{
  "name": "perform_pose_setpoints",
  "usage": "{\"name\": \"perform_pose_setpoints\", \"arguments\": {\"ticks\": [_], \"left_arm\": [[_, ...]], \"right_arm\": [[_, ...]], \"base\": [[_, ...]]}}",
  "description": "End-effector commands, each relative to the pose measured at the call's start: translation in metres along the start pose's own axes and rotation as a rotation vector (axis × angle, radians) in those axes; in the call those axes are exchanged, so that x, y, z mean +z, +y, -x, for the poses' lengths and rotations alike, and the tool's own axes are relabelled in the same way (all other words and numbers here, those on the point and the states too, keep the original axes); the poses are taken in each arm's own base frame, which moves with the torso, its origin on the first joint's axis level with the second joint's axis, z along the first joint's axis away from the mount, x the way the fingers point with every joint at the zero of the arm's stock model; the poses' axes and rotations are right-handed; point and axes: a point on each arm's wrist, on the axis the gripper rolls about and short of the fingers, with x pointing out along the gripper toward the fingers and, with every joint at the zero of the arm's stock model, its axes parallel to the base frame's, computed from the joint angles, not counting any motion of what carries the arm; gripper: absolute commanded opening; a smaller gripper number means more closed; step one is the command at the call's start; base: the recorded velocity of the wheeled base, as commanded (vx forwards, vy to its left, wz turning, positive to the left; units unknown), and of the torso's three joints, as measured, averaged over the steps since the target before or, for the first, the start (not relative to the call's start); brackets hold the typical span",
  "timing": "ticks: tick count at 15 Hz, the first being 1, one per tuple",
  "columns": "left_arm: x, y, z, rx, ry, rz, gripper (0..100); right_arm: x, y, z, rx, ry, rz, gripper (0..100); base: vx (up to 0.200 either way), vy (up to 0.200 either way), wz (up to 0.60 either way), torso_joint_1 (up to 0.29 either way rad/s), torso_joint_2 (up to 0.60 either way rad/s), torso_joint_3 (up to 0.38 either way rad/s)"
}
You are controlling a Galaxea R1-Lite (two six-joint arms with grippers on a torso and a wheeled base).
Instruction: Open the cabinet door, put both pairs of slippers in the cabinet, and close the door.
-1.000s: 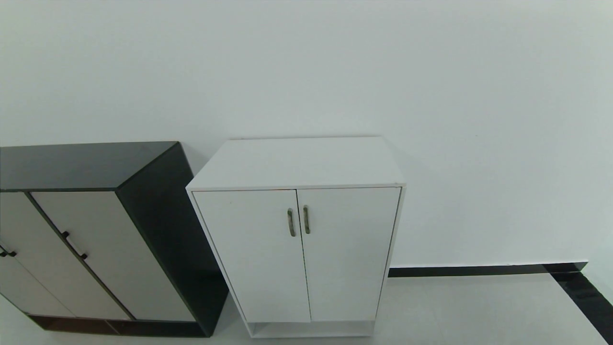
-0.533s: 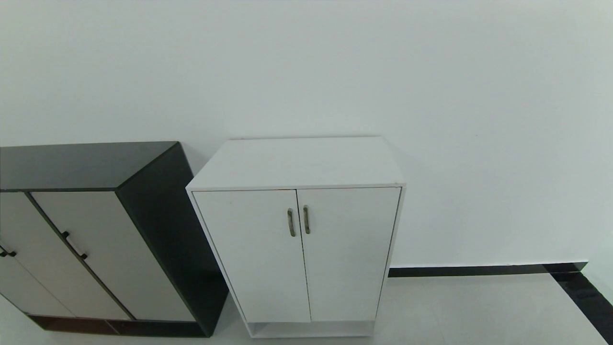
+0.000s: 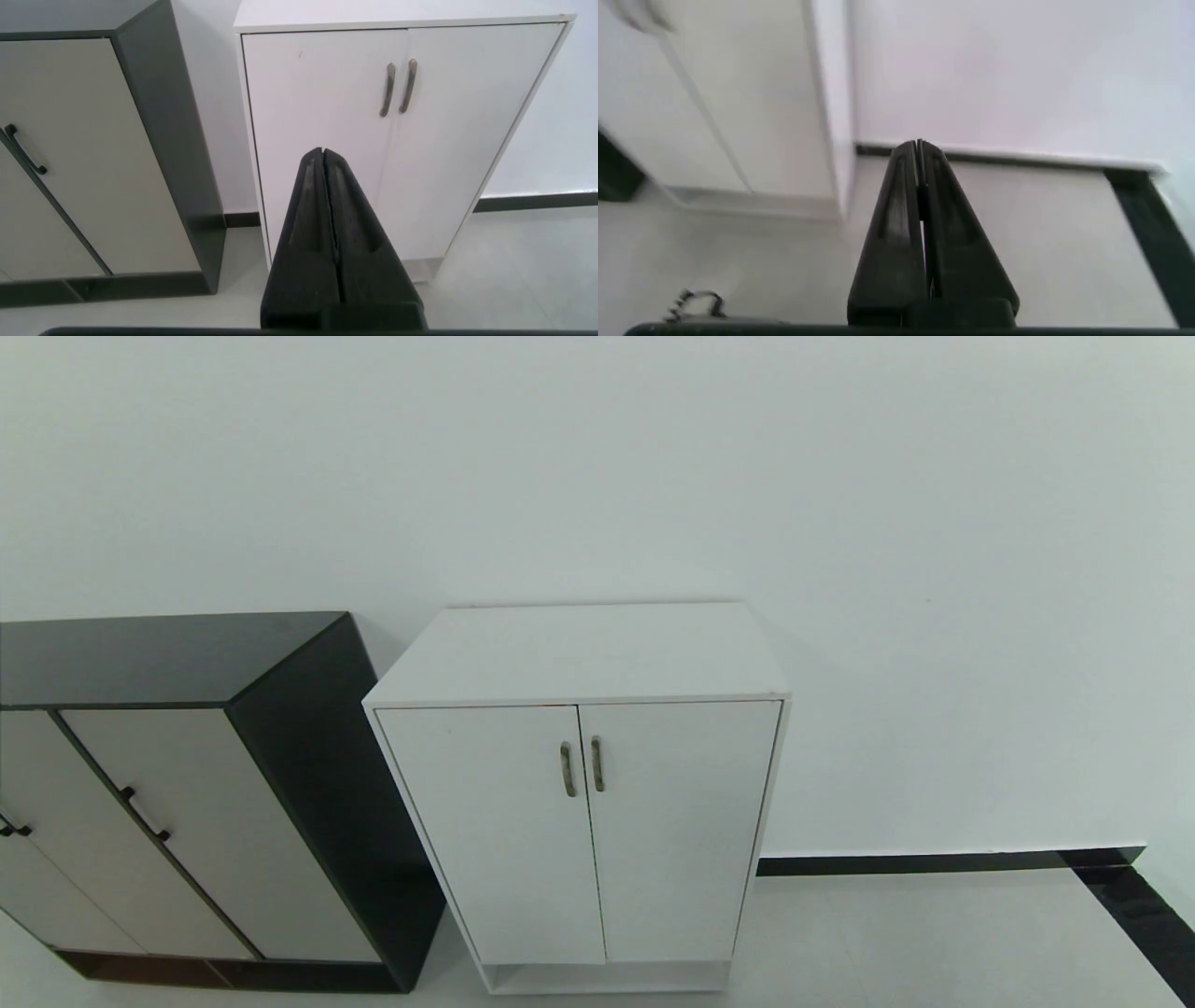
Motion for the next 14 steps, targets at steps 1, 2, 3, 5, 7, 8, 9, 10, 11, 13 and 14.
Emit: {"name": "perform_pose_setpoints", "arguments": {"ticks": [1,2,3,5,7,8,9,10,11,13,14], "left_arm": [[0.0,0.0,-0.0001,0.0,0.001,0.0,0],[0.0,0.0,-0.0001,0.0,0.001,0.0,0],[0.0,0.0,-0.0001,0.0,0.001,0.0,0],[0.0,0.0,-0.0001,0.0,0.001,0.0,0],[0.0,0.0,-0.0001,0.0,0.001,0.0,0],[0.0,0.0,-0.0001,0.0,0.001,0.0,0],[0.0,0.0,-0.0001,0.0,0.001,0.0,0],[0.0,0.0,-0.0001,0.0,0.001,0.0,0],[0.0,0.0,-0.0001,0.0,0.001,0.0,0],[0.0,0.0,-0.0001,0.0,0.001,0.0,0],[0.0,0.0,-0.0001,0.0,0.001,0.0,0]], "right_arm": [[-0.0041,0.0003,0.0088,0.08,-0.122,-0.018,0],[-0.004,0.0003,0.0087,0.094,-0.122,-0.018,0],[-0.004,0.0003,0.0087,0.096,-0.122,-0.018,0],[-0.0039,0.0004,0.0088,0.117,-0.126,-0.026,0],[-0.0069,0.0013,0.0085,0.149,-0.097,-0.068,0],[-0.0092,0.0018,0.0083,0.162,-0.075,-0.062,0],[-0.0088,0.0021,0.0086,0.179,-0.078,-0.063,0],[-0.009,0.0022,0.0078,0.181,-0.069,-0.06,0],[-0.0087,0.0024,0.0074,0.162,-0.063,-0.064,0],[-0.007,0.0038,0.003,0.059,0.003,-0.079,0],[-0.0064,0.004,0.0022,0.035,0.014,-0.081,0]], "base": [[0.0,0.0,0.0,0.0,0.0,0.0],[0.0,0.0,0.0,0.0,0.0,0.0],[0.0,0.0,0.0,0.0,0.0,0.0],[0.0,0.0,0.0,0.0,0.0,0.0],[0.0,0.0,0.0,0.0,0.0,0.0],[0.0,0.0,0.0,0.0,0.0,0.0],[0.0,0.0,0.0,0.0,0.0,0.0],[0.0,0.0,0.0,0.0,0.0,0.0],[0.0,0.0,0.0,0.0,0.0,0.0],[0.0,0.0,0.0,0.0,0.0,0.0],[0.0,0.0,0.0,0.0,0.0,0.0]]}}
